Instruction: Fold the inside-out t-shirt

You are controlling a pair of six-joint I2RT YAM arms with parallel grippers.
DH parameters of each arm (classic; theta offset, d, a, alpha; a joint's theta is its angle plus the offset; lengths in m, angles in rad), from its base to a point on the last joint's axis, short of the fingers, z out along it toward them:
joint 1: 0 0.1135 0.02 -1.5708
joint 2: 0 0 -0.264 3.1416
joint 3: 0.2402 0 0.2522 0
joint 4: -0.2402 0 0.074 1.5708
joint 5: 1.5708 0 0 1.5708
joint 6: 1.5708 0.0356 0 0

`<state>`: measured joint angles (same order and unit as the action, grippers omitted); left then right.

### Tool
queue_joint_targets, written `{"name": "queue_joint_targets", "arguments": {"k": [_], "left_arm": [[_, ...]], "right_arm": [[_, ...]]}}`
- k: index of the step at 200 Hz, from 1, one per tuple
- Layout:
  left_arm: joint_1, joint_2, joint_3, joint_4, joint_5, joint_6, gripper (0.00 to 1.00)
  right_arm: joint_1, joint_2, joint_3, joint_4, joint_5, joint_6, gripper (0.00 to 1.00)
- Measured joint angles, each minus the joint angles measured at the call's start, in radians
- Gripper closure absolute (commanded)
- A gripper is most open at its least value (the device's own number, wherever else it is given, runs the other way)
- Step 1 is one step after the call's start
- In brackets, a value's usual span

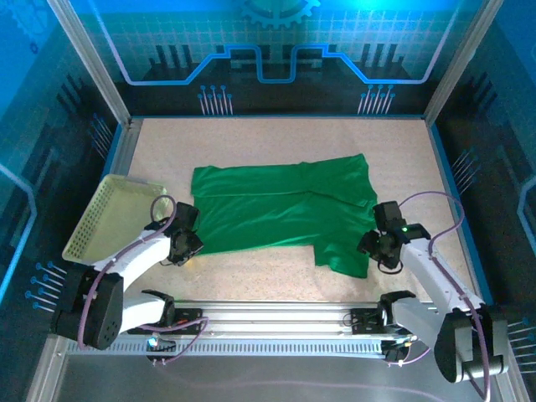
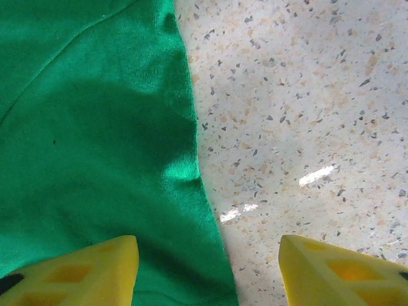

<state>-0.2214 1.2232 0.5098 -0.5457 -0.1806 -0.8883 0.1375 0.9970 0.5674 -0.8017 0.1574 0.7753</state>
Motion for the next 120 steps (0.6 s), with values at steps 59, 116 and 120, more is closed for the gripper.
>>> {"name": "queue_joint_targets", "arguments": {"k": [59, 116, 120], "left_arm": [[0.0, 0.034, 0.026, -0.013, -0.004, 0.004, 0.92], [0.0, 0.014, 0.026, -0.004, -0.007, 0.024, 0.96], [0.0, 0.014, 0.026, 0.004, -0.007, 0.026, 0.97]], "right_arm": [[0.069, 0.018, -0.001, 0.0, 0.019, 0.026, 0.38], [0.162, 0.018, -0.001, -0.048, 0.057, 0.065, 0.38], [0.173, 0.018, -0.001, -0.051, 0.059, 0.071, 0.38]]}}
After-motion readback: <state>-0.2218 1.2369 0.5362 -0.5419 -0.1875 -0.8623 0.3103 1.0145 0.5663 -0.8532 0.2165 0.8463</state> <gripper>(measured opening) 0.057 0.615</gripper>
